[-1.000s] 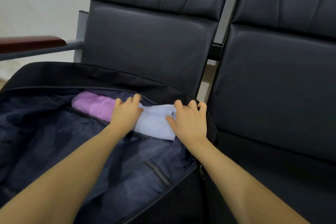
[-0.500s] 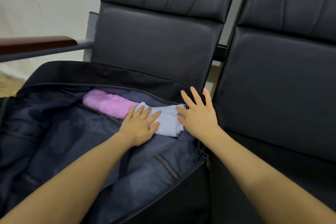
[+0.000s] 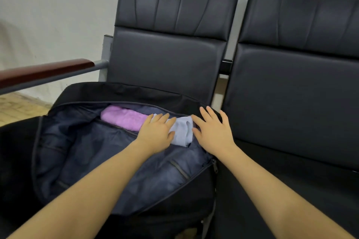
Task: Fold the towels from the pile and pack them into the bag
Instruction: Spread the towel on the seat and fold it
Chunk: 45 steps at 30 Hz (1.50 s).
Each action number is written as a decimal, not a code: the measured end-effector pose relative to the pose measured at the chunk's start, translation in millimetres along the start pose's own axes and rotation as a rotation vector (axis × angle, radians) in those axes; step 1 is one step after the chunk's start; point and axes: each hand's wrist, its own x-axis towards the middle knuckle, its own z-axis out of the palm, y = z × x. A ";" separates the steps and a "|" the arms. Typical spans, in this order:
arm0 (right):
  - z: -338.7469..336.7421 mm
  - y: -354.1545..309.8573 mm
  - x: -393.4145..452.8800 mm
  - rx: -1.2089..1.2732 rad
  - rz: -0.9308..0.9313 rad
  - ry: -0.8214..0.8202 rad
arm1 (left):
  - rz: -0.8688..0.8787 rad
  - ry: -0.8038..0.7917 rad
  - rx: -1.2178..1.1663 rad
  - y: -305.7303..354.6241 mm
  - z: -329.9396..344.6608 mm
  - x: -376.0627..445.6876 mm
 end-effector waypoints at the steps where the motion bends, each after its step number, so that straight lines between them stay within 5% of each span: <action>1: -7.6 1.6 -13.2 0.045 0.026 0.057 | 0.009 0.042 -0.045 10.7 -8.3 -9.0; 16: -94.6 116.2 -260.6 0.140 0.383 0.096 | 0.243 0.140 -0.247 252.9 -62.3 -114.4; 28: -110.1 283.6 -405.4 0.127 0.759 0.240 | 0.508 0.006 -0.474 486.9 -40.6 -98.3; 38: -102.5 392.0 -531.8 -0.222 0.987 0.299 | 0.683 -0.131 -0.616 661.7 0.2 -82.1; 45: -94.8 421.5 -548.0 -0.425 1.093 0.354 | 0.825 -0.164 -0.605 741.4 5.2 -71.9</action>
